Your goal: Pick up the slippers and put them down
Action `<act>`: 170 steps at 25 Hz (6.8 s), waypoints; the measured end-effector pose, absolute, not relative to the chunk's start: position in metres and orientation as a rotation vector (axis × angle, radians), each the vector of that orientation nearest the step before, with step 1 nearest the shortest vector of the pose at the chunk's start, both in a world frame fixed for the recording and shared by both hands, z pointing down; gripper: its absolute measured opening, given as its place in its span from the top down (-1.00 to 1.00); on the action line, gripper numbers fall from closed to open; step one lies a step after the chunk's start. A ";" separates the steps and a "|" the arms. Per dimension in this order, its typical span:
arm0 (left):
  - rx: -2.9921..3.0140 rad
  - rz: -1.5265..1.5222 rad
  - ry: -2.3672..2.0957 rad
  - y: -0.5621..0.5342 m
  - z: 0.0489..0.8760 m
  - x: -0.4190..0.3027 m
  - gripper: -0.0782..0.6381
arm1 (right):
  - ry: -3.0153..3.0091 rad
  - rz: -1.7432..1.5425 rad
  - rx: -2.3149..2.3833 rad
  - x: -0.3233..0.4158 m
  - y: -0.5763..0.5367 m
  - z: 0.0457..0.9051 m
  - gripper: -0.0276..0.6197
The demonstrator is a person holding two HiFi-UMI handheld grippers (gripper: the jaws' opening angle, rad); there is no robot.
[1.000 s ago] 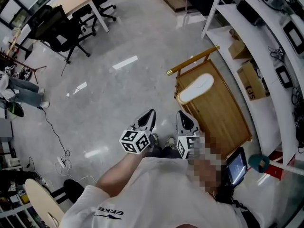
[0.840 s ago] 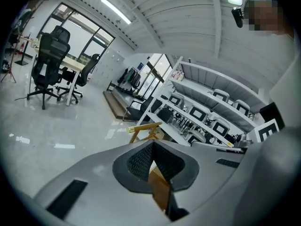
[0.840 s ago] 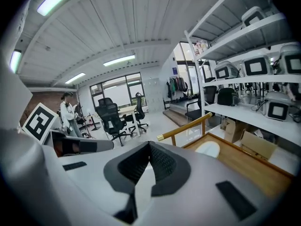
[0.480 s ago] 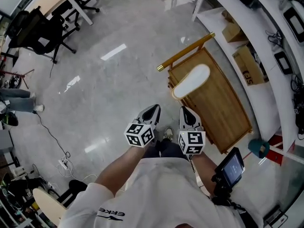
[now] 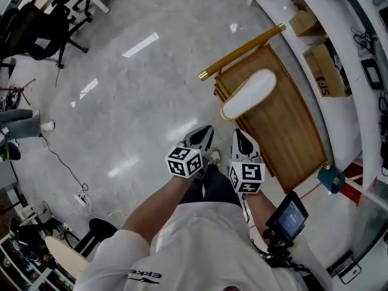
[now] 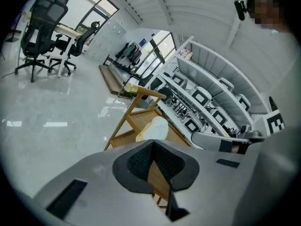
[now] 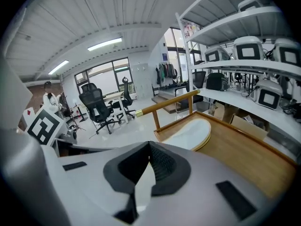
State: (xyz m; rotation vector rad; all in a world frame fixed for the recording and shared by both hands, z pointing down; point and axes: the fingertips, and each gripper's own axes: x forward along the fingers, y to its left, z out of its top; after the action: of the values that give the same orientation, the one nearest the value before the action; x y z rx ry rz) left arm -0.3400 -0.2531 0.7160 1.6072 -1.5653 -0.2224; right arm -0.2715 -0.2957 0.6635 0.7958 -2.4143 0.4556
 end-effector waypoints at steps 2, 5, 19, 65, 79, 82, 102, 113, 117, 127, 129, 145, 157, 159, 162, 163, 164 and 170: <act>1.615 -0.232 -1.535 -0.259 0.728 -0.336 0.77 | -2.401 0.465 0.798 -0.271 -0.299 0.673 0.90; 1.618 -0.249 -1.490 -0.265 0.744 -0.330 0.76 | -2.375 0.475 0.798 -0.267 -0.301 0.686 0.90; 1.628 -0.397 -1.279 -0.308 0.785 -0.299 0.10 | -2.292 0.496 0.821 -0.241 -0.304 0.718 0.90; 1.687 -0.642 -1.344 -0.332 0.640 -0.314 0.61 | -2.413 0.417 0.936 -0.196 -0.317 0.618 0.90; 1.794 -0.741 -1.346 -0.275 0.527 -0.326 0.61 | -2.543 0.333 1.070 -0.188 -0.291 0.521 0.90; 1.800 -0.759 -1.352 -0.265 0.518 -0.332 0.61 | -2.561 0.316 1.091 -0.189 -0.287 0.511 0.90; 1.816 -0.816 -1.345 -0.224 0.503 -0.345 0.61 | -2.603 0.247 1.122 -0.202 -0.258 0.488 0.90; 1.820 -0.799 -1.310 -0.218 0.506 -0.343 0.61 | -2.580 0.242 1.182 -0.196 -0.247 0.486 0.90; 1.824 -0.798 -1.278 -0.215 0.506 -0.341 0.61 | -2.554 0.249 1.227 -0.191 -0.238 0.486 0.90; 1.839 -0.746 -1.142 -0.207 0.521 -0.328 0.61 | -2.441 0.270 1.374 -0.172 -0.211 0.494 0.90; 1.843 -0.735 -1.110 -0.207 0.525 -0.323 0.61 | -2.417 0.277 1.408 -0.167 -0.206 0.496 0.90; 1.834 -0.684 -0.978 -0.224 0.533 -0.206 0.61 | -2.344 0.304 1.571 -0.062 -0.198 0.496 0.90; 1.820 -0.634 -0.992 -0.224 0.540 -0.086 0.61 | -2.359 0.343 1.608 0.056 -0.199 0.499 0.90; 1.818 -0.629 -0.995 -0.222 0.541 -0.068 0.61 | -2.367 0.347 1.604 0.073 -0.197 0.501 0.90; 1.819 -0.605 -1.014 -0.220 0.546 -0.038 0.61 | -2.378 0.354 1.593 0.101 -0.196 0.503 0.90; 1.816 -0.599 -1.021 -0.220 0.547 -0.029 0.61 | -2.381 0.357 1.586 0.109 -0.196 0.505 0.90; 1.808 -0.604 -1.020 -0.219 0.549 -0.020 0.61 | -2.383 0.360 1.579 0.117 -0.196 0.506 0.90; 1.765 -0.601 -1.029 -0.216 0.558 0.023 0.61 | -2.381 0.391 1.546 0.156 -0.195 0.517 0.90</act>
State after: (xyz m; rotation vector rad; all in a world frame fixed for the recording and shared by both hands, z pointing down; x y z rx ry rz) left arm 0.0234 -0.2157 0.5584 1.7647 -1.0292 -0.6006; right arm 0.1559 -0.1948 0.5171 1.5457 -2.3807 0.3914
